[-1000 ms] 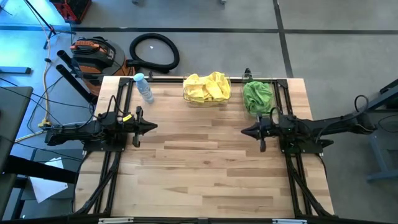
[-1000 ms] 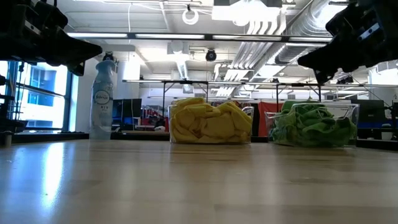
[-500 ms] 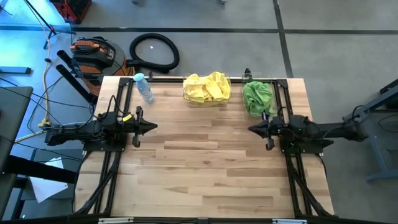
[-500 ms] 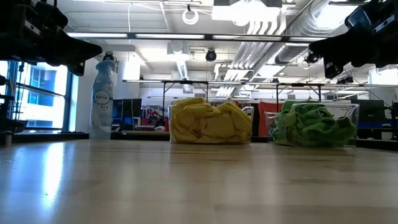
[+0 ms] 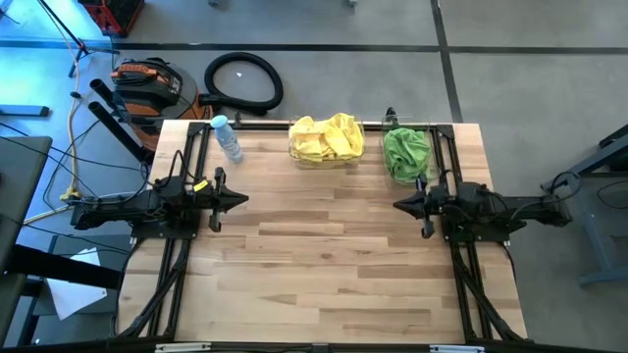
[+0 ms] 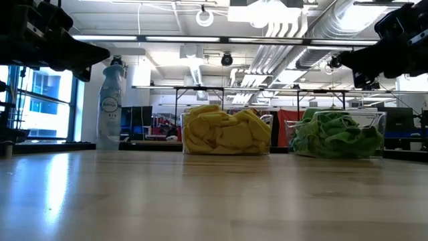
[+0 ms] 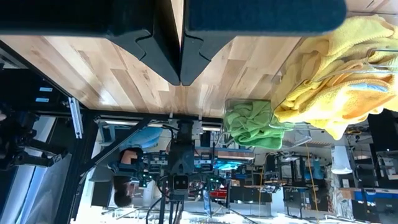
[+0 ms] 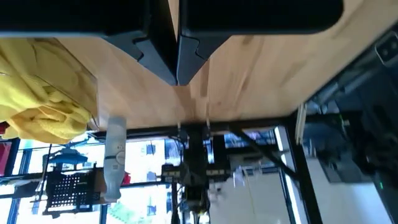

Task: Sort microfiber towel by color & place in baskets
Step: Return to Home Position

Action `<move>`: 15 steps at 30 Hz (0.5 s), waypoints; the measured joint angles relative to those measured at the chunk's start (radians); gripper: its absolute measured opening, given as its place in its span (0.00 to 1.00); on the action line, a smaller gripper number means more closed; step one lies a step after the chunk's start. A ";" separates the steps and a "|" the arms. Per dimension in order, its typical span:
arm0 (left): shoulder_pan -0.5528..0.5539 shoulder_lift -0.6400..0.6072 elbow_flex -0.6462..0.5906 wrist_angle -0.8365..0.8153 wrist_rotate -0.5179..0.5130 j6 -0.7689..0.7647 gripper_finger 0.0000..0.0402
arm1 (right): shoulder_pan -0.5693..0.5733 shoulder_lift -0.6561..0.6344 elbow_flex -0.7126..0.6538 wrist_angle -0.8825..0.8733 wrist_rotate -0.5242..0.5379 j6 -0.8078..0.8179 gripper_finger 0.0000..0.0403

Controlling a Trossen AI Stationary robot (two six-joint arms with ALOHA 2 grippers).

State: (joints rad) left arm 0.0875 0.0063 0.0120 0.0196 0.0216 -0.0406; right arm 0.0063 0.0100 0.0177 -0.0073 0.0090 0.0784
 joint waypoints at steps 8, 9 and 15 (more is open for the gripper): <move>0.000 0.000 0.000 0.000 -0.002 0.000 0.00 | 0.000 0.047 0.001 -0.003 -0.003 -0.123 0.00; 0.000 0.000 0.000 0.000 -0.002 0.000 0.00 | 0.000 0.050 0.001 -0.003 -0.003 -0.137 0.00; 0.000 0.000 0.000 0.000 -0.002 0.000 0.00 | 0.000 0.055 0.001 -0.004 -0.003 -0.120 0.00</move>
State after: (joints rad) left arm 0.0874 0.0063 0.0120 0.0193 0.0193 -0.0406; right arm 0.0063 0.0650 0.0191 -0.0111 0.0063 -0.0412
